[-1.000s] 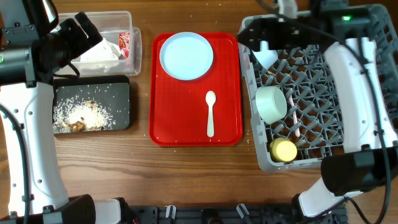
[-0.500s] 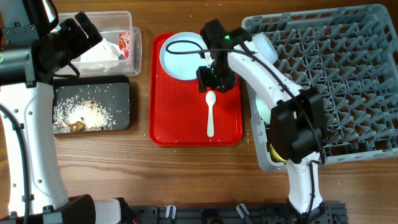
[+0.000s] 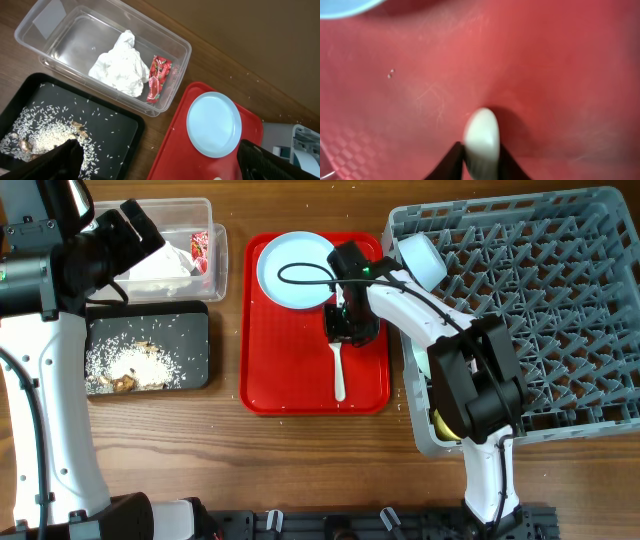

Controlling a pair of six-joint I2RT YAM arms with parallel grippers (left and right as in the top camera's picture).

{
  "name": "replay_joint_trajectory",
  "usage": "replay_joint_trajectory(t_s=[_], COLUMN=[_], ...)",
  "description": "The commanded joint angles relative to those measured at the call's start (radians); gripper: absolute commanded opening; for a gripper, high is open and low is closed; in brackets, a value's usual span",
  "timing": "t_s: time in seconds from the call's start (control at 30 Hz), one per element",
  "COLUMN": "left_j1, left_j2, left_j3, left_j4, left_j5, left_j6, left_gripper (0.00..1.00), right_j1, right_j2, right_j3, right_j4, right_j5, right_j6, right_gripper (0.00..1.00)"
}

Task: Sort waste into correct bins and load items into the dishwasher rack
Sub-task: 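Grasp the white spoon with the right gripper and drop it in the rack, then grasp the light-blue plate with the right gripper and stand it in the rack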

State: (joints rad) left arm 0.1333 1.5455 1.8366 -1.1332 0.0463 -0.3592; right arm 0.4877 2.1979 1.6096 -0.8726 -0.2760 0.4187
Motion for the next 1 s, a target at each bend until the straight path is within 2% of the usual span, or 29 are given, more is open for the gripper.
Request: replay_joint_trajectory(t_s=[0.0,0.07,0.1,0.23,0.33,0.4,0.43,0.47,0.53,0.6,0.73,0.83,0.9,0.93,0.97], left_j1=[0.007,0.007,0.007,0.007,0.007,0.007,0.007,0.007,0.007,0.007,0.007,0.007,0.007,0.007,0.007], left_j2=[-0.001,-0.001,-0.001,-0.001,-0.001,-0.001,-0.001,-0.001,-0.001,-0.001,-0.001,-0.001,-0.001,-0.001,-0.001], left_j3=[-0.006,-0.006,-0.006,-0.006,-0.006,-0.006,-0.006,-0.006,-0.006,-0.006,-0.006,-0.006,-0.006,-0.006,-0.006], left_j4=[0.002,0.002,0.002,0.002,0.002,0.002,0.002,0.002,0.002,0.002,0.002,0.002,0.002,0.002,0.002], left_j5=[-0.014,-0.014,-0.014,-0.014,-0.014,-0.014,-0.014,-0.014,-0.014,-0.014,-0.014,-0.014,-0.014,-0.014,-0.014], left_j6=[0.015,0.015,0.015,0.015,0.015,0.015,0.015,0.015,0.015,0.015,0.015,0.015,0.015,0.015,0.015], left_gripper=[1.00,1.00,1.00,1.00,1.00,1.00,1.00,1.00,1.00,1.00,1.00,1.00,1.00,1.00,1.00], right_j1=[0.002,0.002,0.002,-0.003,-0.047,-0.108,-0.164,-0.190,-0.282,-0.360,-0.429,-0.453,-0.454,-0.454,-0.454], right_j2=[0.036,0.034,0.030,-0.040,-0.230,-0.400,-0.480,-0.505,-0.534,-0.529,-0.528,-0.528,-0.528,-0.528,-0.528], right_j3=[-0.027,-0.007,0.021,0.100,0.248,0.269,0.266,0.263,0.240,0.159,-0.031,-0.135,-0.146,-0.146,-0.146], right_j4=[-0.021,-0.048,-0.078,-0.158,-0.330,-0.400,-0.439,-0.454,-0.510,-0.482,-0.418,-0.370,-0.365,-0.363,-0.363], right_j5=[0.005,0.005,0.005,0.005,0.036,0.211,0.371,0.430,0.546,0.549,0.549,0.539,0.525,0.499,0.449], right_j6=[0.001,-0.010,-0.028,-0.077,-0.206,-0.255,-0.275,-0.290,-0.350,-0.428,-0.638,-0.616,-0.581,-0.569,-0.568], right_gripper=[0.16,0.12,0.04,0.04,0.04,0.04,0.04,0.04,0.04,0.04,0.04,0.05,0.46,0.61,1.00])
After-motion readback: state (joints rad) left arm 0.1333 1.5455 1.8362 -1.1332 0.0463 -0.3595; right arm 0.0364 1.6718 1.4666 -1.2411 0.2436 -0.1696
